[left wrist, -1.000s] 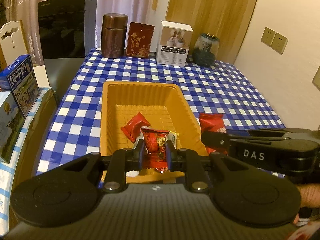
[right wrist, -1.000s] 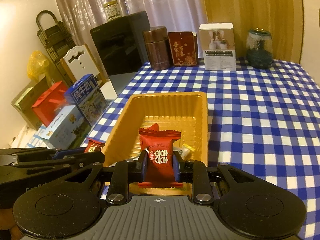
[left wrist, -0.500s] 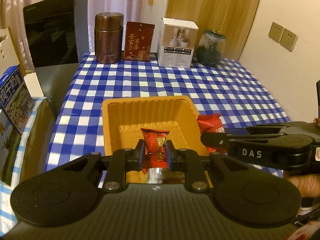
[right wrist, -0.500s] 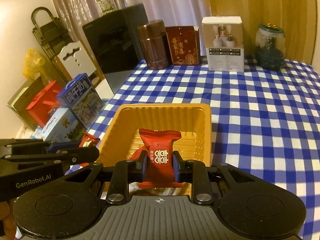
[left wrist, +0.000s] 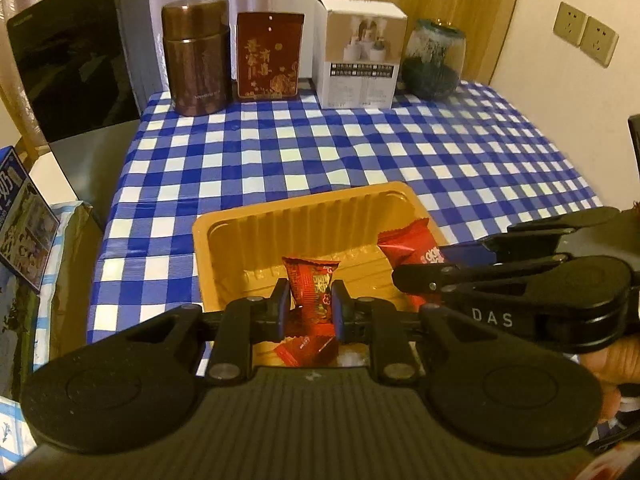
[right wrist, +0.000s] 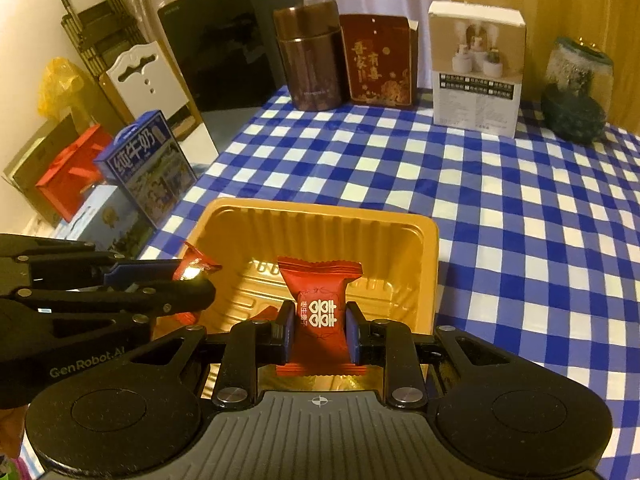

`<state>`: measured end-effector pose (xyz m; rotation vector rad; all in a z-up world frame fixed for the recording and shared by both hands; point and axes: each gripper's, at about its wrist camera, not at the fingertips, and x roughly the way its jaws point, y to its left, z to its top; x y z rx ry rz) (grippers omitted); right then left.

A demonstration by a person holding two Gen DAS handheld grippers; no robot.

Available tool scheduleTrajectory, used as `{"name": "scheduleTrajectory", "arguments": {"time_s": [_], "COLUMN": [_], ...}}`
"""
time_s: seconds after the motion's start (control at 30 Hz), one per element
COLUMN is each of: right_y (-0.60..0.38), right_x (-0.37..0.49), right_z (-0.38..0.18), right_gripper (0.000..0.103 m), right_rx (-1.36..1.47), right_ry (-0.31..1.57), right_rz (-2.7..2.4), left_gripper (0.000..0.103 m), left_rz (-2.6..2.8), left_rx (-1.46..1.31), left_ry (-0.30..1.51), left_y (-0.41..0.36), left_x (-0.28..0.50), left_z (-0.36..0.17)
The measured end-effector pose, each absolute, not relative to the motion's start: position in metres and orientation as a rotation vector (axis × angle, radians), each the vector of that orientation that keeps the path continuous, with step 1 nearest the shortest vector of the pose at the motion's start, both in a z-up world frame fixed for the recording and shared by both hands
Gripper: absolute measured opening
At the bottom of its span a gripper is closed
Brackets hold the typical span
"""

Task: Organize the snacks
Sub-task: 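Lower the small red candy into the tray and open the left tool, then lower the red packet into the tray and open the right tool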

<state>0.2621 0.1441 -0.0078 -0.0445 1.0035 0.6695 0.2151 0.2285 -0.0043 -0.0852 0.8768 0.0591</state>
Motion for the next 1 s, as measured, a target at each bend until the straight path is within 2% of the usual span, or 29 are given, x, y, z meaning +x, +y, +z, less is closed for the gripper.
{"name": "scheduleTrajectory", "arguments": {"time_s": [0.2, 0.23, 0.27, 0.3, 1.0], "right_y": [0.145, 0.145, 0.145, 0.145, 0.155], "right_x": [0.273, 0.274, 0.274, 0.275, 0.277], "right_z": [-0.018, -0.020, -0.021, -0.022, -0.019], "right_gripper": [0.026, 0.026, 0.026, 0.026, 0.027], "right_rx": [-0.032, -0.031, -0.028, -0.026, -0.027], "right_ry": [1.017, 1.019, 1.022, 1.025, 1.045], "right_rz": [0.663, 0.661, 0.660, 0.660, 0.668], "left_gripper": [0.020, 0.023, 0.032, 0.035, 0.035], "left_rz": [0.058, 0.064, 0.074, 0.083, 0.096], "left_rx": [-0.059, -0.054, -0.043, -0.034, -0.044], "left_ry": [0.904, 0.903, 0.901, 0.895, 0.878], "left_y": [0.232, 0.233, 0.233, 0.234, 0.245], "left_x": [0.232, 0.234, 0.236, 0.236, 0.222], "left_z": [-0.016, -0.017, -0.017, -0.018, -0.010]}}
